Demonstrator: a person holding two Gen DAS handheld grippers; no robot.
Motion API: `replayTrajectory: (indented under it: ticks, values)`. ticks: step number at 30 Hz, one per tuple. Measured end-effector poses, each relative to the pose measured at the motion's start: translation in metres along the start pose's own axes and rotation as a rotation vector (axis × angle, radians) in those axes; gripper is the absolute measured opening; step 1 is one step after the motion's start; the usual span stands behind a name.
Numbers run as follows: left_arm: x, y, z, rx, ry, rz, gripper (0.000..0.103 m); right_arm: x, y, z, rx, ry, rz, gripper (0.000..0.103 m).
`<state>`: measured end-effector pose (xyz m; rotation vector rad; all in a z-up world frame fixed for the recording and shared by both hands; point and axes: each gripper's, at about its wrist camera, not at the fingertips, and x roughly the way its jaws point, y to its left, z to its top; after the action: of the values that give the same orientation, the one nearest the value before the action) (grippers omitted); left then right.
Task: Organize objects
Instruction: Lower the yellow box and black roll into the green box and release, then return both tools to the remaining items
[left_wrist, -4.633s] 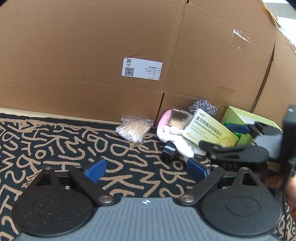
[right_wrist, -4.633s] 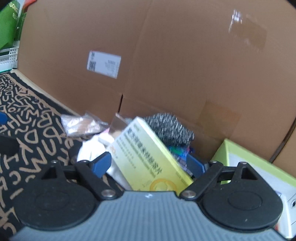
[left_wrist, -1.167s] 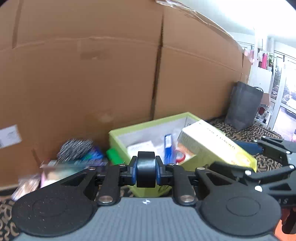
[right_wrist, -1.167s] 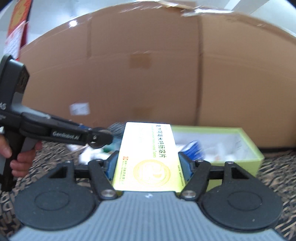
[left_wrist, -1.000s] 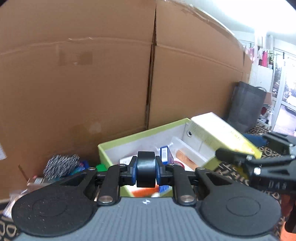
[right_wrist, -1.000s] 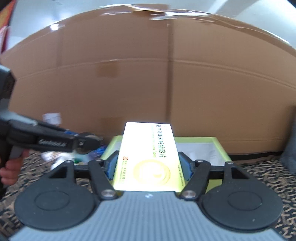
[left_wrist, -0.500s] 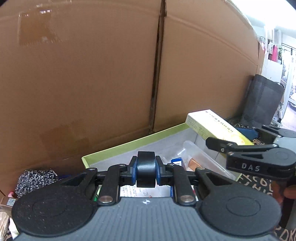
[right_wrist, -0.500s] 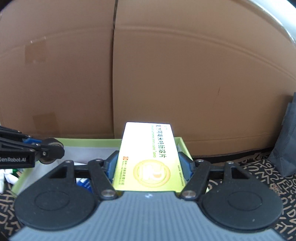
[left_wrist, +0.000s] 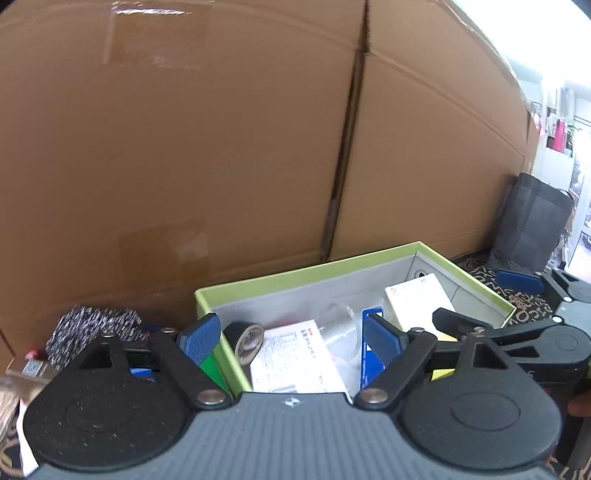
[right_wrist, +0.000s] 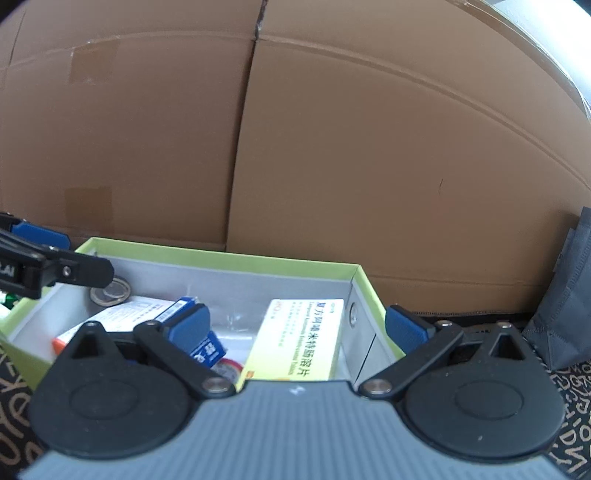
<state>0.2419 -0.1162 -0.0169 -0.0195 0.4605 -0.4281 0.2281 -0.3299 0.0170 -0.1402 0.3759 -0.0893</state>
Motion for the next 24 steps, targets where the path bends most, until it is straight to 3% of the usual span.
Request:
replayTrajectory:
  ticks: [15,24]
  values:
    - [-0.069,0.013,-0.011,-0.044,-0.016,0.059,0.089,-0.062,0.035,0.012,0.017,-0.018,0.053,0.103]
    - [-0.134,0.068,-0.067,-0.123,0.031,0.177,0.089,-0.104,0.099,-0.002,0.006,-0.017,0.189,0.103]
